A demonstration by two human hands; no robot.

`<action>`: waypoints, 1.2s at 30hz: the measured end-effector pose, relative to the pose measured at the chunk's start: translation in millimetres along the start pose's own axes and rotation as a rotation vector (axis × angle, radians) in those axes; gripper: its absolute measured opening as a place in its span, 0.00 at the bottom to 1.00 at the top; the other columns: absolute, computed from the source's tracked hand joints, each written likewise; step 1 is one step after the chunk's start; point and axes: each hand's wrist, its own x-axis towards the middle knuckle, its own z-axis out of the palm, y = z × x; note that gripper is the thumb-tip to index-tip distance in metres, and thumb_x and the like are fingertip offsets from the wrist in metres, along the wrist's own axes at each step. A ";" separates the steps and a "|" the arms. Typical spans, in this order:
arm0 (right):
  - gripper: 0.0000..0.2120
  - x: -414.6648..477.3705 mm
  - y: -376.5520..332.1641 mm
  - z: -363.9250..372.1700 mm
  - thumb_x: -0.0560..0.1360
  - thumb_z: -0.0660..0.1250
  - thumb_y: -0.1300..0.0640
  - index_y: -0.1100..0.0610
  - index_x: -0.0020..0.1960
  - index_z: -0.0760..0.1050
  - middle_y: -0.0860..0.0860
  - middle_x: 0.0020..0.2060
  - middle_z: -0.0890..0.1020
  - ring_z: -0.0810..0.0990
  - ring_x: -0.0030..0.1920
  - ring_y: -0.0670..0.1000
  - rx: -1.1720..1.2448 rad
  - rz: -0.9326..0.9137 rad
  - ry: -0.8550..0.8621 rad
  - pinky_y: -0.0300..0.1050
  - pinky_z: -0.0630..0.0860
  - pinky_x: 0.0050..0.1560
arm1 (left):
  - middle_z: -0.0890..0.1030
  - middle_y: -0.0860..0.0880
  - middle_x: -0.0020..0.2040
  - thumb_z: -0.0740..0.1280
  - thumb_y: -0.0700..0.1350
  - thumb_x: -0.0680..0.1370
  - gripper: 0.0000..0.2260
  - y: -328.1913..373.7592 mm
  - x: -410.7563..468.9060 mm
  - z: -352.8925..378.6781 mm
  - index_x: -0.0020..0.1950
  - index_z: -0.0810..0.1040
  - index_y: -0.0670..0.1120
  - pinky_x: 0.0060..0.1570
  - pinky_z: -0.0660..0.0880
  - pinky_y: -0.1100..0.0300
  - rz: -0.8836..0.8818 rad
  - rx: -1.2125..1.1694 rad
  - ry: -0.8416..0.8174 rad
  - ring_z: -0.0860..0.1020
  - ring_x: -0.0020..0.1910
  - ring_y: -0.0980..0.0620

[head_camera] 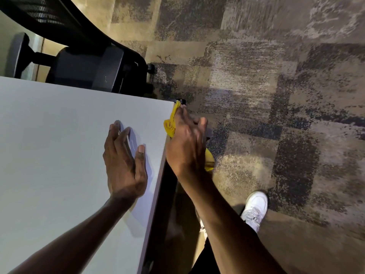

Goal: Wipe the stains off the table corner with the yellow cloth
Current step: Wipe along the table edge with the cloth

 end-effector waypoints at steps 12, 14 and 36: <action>0.29 -34.3 2.7 10.4 0.87 0.43 0.61 0.55 0.88 0.51 0.49 0.88 0.54 0.68 0.78 0.57 -0.001 -0.046 -0.027 0.45 0.61 0.79 | 0.61 0.48 0.90 0.60 0.53 0.89 0.25 -12.1 2.1 4.6 0.86 0.66 0.45 0.84 0.65 0.36 0.028 0.001 0.005 0.58 0.91 0.47; 0.34 -9.0 1.8 7.1 0.84 0.57 0.70 0.57 0.87 0.54 0.49 0.87 0.58 0.70 0.77 0.54 0.055 0.012 0.025 0.42 0.58 0.79 | 0.61 0.49 0.90 0.59 0.54 0.89 0.26 -13.0 1.7 5.0 0.86 0.66 0.46 0.85 0.64 0.38 0.026 -0.006 0.007 0.58 0.91 0.48; 0.37 -74.8 -3.9 23.9 0.77 0.71 0.72 0.59 0.84 0.65 0.54 0.82 0.70 0.74 0.76 0.59 0.075 -0.087 0.192 0.58 0.78 0.72 | 0.62 0.45 0.90 0.60 0.53 0.86 0.28 11.2 5.1 -3.9 0.84 0.70 0.41 0.86 0.62 0.39 -0.092 -0.012 -0.029 0.58 0.91 0.45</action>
